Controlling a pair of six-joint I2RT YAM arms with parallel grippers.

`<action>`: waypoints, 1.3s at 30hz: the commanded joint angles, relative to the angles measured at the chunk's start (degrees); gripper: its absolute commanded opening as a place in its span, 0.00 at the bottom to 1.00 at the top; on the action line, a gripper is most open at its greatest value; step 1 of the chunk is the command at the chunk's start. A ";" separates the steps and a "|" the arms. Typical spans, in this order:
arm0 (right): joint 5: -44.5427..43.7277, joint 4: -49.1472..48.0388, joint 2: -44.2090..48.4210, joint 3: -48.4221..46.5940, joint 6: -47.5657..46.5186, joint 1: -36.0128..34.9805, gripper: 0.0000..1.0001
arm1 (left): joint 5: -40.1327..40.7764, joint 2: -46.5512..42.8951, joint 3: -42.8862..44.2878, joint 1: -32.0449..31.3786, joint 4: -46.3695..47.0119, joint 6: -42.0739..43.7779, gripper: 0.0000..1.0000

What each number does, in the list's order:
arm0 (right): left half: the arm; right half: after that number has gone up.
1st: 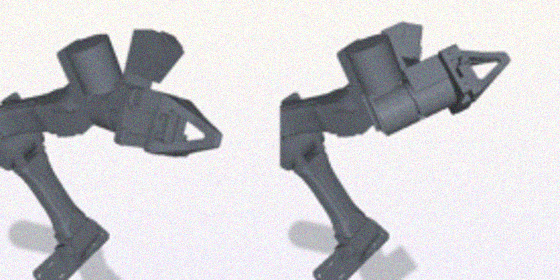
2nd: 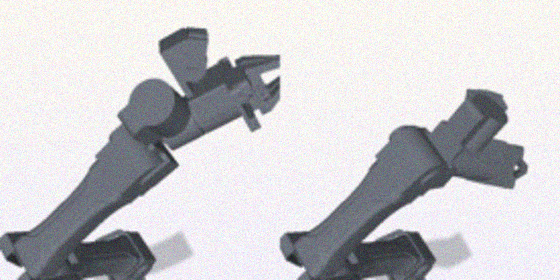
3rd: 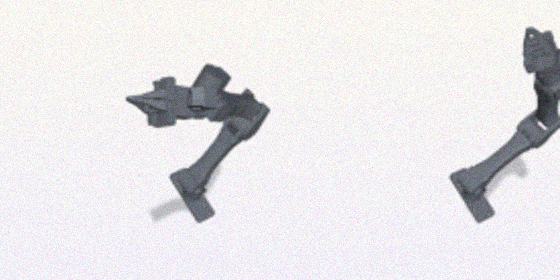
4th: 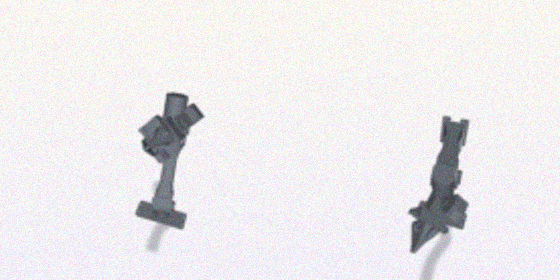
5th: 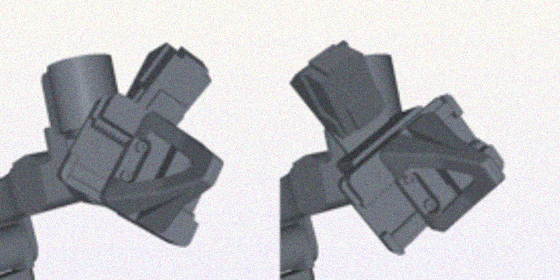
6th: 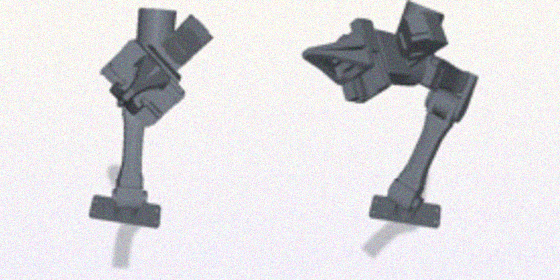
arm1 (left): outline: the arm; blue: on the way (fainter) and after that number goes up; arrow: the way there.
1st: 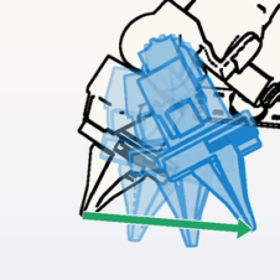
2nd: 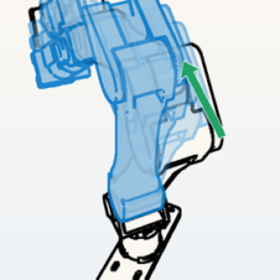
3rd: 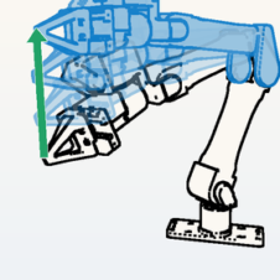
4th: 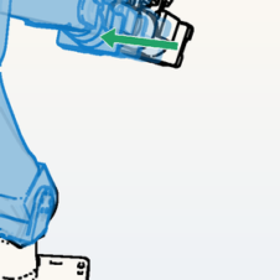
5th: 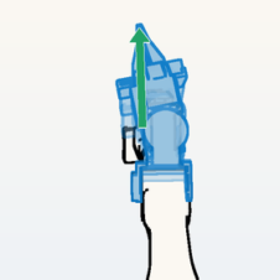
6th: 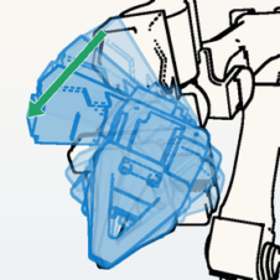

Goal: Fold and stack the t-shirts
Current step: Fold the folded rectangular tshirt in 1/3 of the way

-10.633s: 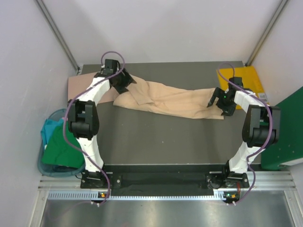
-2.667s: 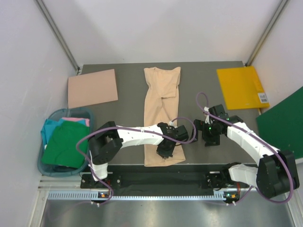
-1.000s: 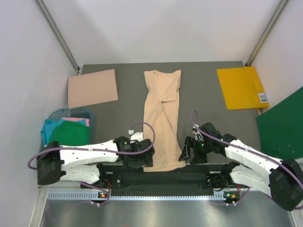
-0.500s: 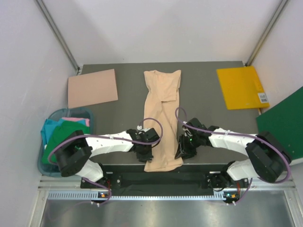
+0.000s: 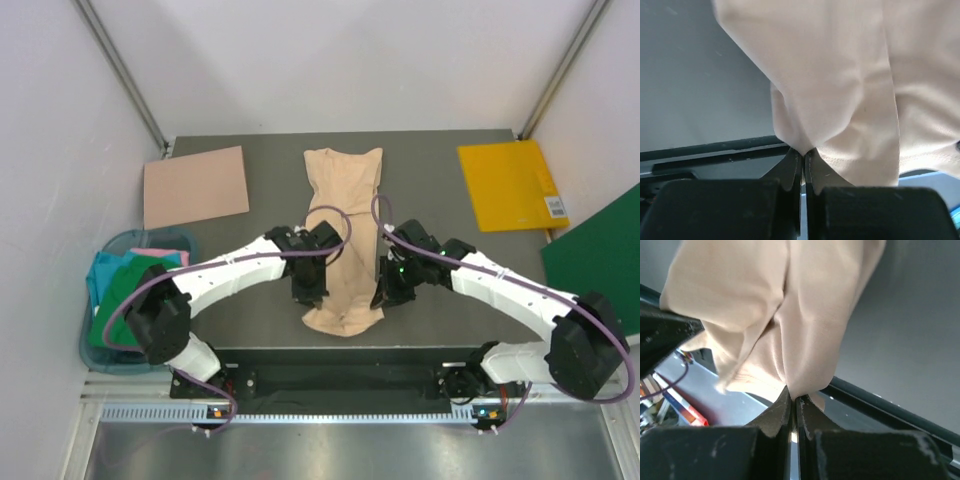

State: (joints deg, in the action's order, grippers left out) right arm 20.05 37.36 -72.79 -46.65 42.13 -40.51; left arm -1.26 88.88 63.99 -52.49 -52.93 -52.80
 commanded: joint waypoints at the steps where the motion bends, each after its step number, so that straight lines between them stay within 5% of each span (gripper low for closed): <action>1: -5.19 2.27 0.20 -7.48 -3.79 0.17 0.00 | 2.93 -1.26 6.93 6.16 -7.19 7.34 0.00; 20: -5.73 -0.98 -31.17 -36.29 -20.51 16.34 0.01 | -2.96 32.40 47.35 21.89 -9.29 18.52 0.00; 21: -5.38 -1.15 -33.79 -37.53 -20.68 16.60 0.02 | -3.48 33.45 48.42 22.60 -9.73 18.43 0.08; 22: -4.85 -1.33 -35.12 -38.59 -21.12 16.87 0.04 | -5.49 35.29 49.21 23.48 -10.26 18.08 0.42; 24: -2.75 -2.55 -38.45 -41.41 -21.12 18.10 0.08 | -6.82 36.36 50.71 25.94 -10.09 17.55 0.62; 27: 4.44 -9.30 -40.67 -41.86 -18.85 20.90 0.19 | -9.89 35.58 50.28 28.49 -5.89 17.55 0.73; 28: 6.21 -14.37 -40.93 -41.42 -16.14 21.70 0.38 | -11.30 34.61 49.92 29.10 -4.57 17.64 0.75; 31: 10.70 -23.17 -41.81 -40.62 -11.74 24.77 0.69 | -16.92 33.29 48.17 31.65 2.55 16.85 0.76; 34: 10.45 -27.33 -42.34 -41.94 -9.80 26.09 0.86 | -21.67 33.90 48.42 33.68 7.21 15.28 0.76; 39: 9.66 -29.55 -39.98 -43.61 -8.55 26.98 0.96 | -23.36 34.43 51.23 35.09 9.60 14.38 0.76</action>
State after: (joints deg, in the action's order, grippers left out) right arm 28.29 14.44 -115.24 -86.52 31.68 -13.41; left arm -20.56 125.73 112.31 -17.69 -48.12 -37.45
